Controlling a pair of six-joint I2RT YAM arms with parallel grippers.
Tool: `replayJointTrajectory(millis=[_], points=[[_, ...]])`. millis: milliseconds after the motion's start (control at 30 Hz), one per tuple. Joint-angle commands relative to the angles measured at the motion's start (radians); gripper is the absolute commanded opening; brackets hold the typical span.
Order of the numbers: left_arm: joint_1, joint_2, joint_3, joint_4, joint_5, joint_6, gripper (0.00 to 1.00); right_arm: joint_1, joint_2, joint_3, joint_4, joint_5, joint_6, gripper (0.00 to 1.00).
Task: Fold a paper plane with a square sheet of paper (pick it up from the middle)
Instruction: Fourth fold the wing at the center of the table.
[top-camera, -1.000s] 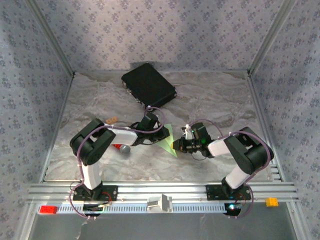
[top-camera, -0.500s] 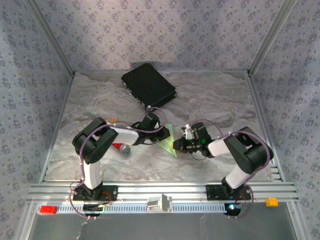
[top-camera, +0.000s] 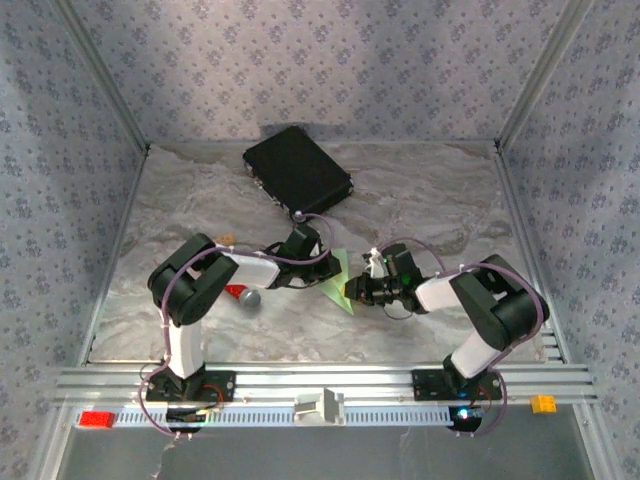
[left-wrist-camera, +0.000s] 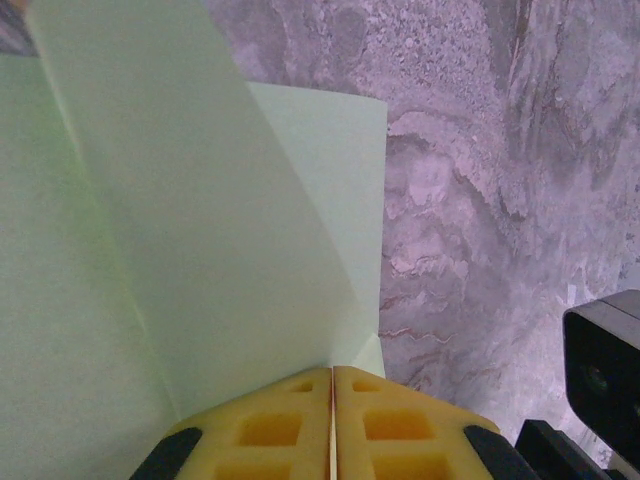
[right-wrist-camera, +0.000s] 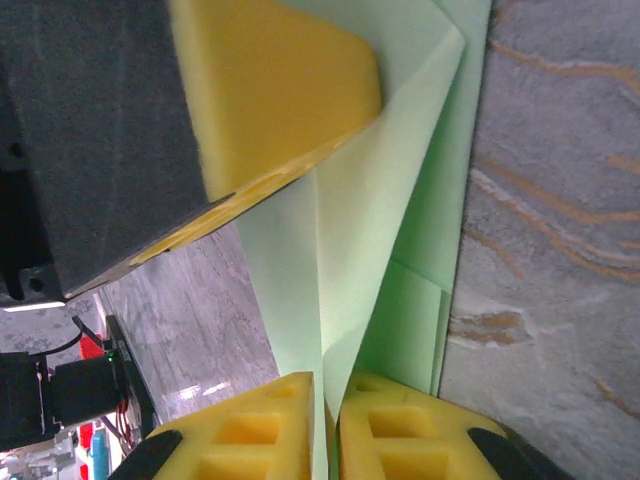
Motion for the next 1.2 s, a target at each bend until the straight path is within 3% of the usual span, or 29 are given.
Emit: replayJointTrajectory(millis=[0, 233, 400, 733, 933, 1167], points=[[-0.002, 0.033, -0.005, -0.048, 0.007, 0.016, 0.09, 0.01, -0.041, 0.014, -0.144, 0.024, -0.043, 0.17], [-0.002, 0.034, -0.007, -0.04, 0.008, 0.013, 0.09, 0.018, -0.068, -0.008, -0.192, 0.016, -0.066, 0.17], [-0.003, 0.032, -0.01, -0.038, 0.006, 0.012, 0.09, 0.019, -0.07, -0.023, -0.193, 0.02, -0.061, 0.09], [-0.002, 0.031, -0.015, -0.033, 0.003, 0.008, 0.09, 0.018, -0.111, -0.037, -0.243, 0.019, -0.056, 0.13], [-0.002, 0.034, -0.017, -0.03, 0.001, 0.006, 0.09, 0.024, -0.097, -0.062, -0.235, 0.019, -0.051, 0.03], [-0.001, 0.031, -0.024, -0.021, 0.001, 0.002, 0.09, 0.021, -0.114, -0.072, -0.243, 0.015, -0.037, 0.1]])
